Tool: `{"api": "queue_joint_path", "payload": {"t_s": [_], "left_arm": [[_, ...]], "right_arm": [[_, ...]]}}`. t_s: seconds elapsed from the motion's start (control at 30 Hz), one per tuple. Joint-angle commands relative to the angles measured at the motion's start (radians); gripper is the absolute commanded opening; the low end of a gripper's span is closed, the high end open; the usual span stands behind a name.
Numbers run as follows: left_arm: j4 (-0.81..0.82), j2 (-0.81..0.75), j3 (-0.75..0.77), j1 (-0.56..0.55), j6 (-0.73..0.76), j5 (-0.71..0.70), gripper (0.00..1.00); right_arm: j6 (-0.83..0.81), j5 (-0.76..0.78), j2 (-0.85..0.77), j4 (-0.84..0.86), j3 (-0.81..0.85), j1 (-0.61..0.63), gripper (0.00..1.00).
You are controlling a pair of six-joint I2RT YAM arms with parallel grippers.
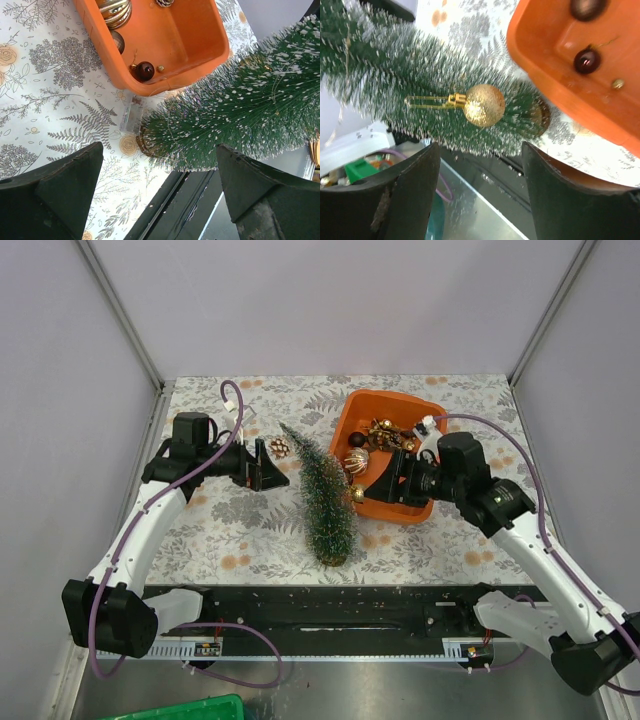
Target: Decorate the small christmas tree
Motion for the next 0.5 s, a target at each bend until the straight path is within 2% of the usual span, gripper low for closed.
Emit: {"api": "queue_joint_path", "payload": {"t_s": [0.0, 0.1, 0.33, 0.47], "left_arm": [[0.008, -0.021, 0.05, -0.004, 0.026, -0.016, 0.99], [-0.014, -0.021, 0.061, -0.004, 0.052, -0.035, 0.99], [-0.043, -0.033, 0.052, -0.004, 0.083, -0.055, 0.99], [-0.057, -0.03, 0.056, -0.002, 0.097, -0.064, 0.99]], "right_arm": [[-0.06, 0.196, 0.062, -0.044, 0.128, 0.0, 0.74], [-0.071, 0.328, 0.18, -0.075, 0.223, -0.036, 0.73], [-0.08, 0.563, 0.523, -0.132, 0.387, -0.234, 0.71], [-0.131, 0.679, 0.732, -0.157, 0.491, -0.259, 0.71]]}}
